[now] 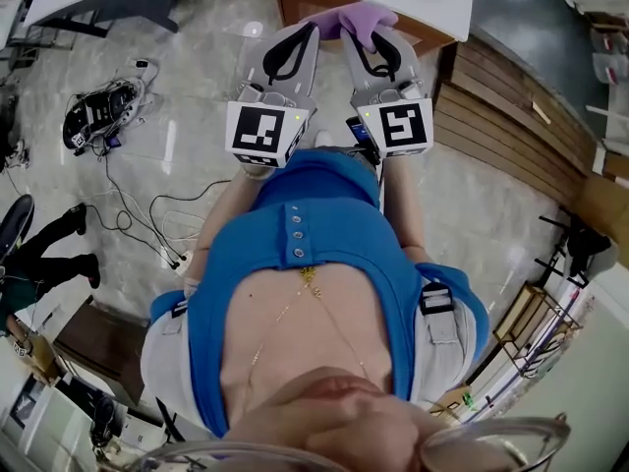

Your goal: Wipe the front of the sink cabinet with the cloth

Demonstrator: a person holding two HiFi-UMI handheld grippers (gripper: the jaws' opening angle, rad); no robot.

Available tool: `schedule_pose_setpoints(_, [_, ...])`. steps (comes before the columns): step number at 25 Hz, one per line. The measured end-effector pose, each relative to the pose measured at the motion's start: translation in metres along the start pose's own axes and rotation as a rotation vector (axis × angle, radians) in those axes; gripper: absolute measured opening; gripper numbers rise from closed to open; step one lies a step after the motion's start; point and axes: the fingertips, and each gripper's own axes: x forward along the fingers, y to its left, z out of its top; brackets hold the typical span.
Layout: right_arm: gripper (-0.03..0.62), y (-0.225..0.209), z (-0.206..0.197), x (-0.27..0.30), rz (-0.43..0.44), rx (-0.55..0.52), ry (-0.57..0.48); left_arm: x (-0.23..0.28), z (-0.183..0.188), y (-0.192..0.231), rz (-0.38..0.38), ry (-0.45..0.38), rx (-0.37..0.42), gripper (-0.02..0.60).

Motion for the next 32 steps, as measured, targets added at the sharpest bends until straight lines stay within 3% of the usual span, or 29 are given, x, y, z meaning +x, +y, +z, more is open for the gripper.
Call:
schedule_pose_setpoints(10, [0.055,0.001,-0.006,-0.004,0.049,-0.014,0.002,0.003,-0.004,-0.010,0.032,0.006,-0.002,0.000])
schedule_pose_setpoints(32, [0.055,0.039,0.009,0.009,0.189,-0.035,-0.021,-0.030,0.003,0.013,0.183,-0.007,0.029,0.000])
